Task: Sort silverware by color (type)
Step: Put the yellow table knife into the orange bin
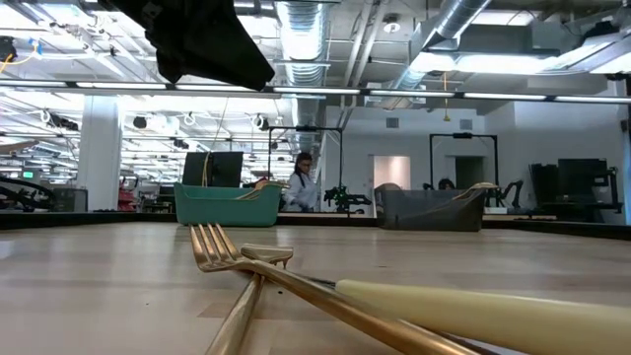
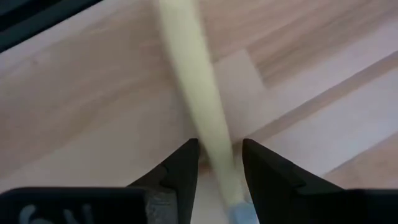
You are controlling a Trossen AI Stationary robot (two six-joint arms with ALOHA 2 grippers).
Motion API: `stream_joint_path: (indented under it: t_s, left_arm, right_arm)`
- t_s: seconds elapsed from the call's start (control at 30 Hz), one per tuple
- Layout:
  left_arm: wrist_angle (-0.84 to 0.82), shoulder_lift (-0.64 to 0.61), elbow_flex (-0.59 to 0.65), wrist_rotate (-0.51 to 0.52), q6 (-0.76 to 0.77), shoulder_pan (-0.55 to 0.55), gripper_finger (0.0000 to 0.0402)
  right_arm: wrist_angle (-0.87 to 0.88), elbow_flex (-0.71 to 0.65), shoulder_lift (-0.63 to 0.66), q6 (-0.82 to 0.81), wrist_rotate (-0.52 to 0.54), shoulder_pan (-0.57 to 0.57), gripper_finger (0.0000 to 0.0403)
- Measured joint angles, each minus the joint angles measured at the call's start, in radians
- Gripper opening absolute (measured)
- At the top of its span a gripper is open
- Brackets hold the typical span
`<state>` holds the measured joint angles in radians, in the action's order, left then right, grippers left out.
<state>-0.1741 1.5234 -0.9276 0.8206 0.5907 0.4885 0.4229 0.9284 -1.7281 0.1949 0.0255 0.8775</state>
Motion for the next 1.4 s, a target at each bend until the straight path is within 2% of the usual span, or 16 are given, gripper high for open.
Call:
stream_joint_path:
  t_s: [0.23, 0.5, 0.63, 0.83, 0.97, 1.1, 1.4]
  left_arm:
    - [0.000, 0.000, 0.000, 0.004, -0.004, -0.006, 0.0118]
    - [0.028, 0.021, -0.001, 0.021, 0.025, -0.008, 0.0118]
    - [0.062, 0.072, -0.001, 0.022, 0.025, -0.008, 0.0118]
    - [0.176, 0.159, -0.001, -0.012, 0.011, -0.010, 0.0118]
    - [0.302, 0.214, -0.001, -0.066, -0.060, -0.016, 0.0118]
    - [0.416, 0.245, 0.000, -0.107, -0.164, -0.030, 0.0118]
    - [0.483, 0.246, 0.000, -0.138, -0.385, -0.038, 0.0118]
  right_arm:
    - [0.012, 0.004, -0.035, 0.016, -0.007, -0.030, 0.0145]
    - [0.007, 0.021, -0.035, -0.063, 0.017, -0.125, 0.0065]
    - [0.009, 0.035, -0.038, -0.114, 0.080, -0.181, 0.0065]
    - [0.018, 0.081, -0.042, -0.284, 0.170, -0.272, 0.0065]
    - [0.014, 0.118, -0.042, -0.382, 0.234, -0.352, 0.0071]
    - [-0.016, 0.157, -0.040, -0.410, 0.254, -0.439, 0.0071]
    - [-0.066, 0.213, -0.040, -0.415, 0.238, -0.538, 0.0073]
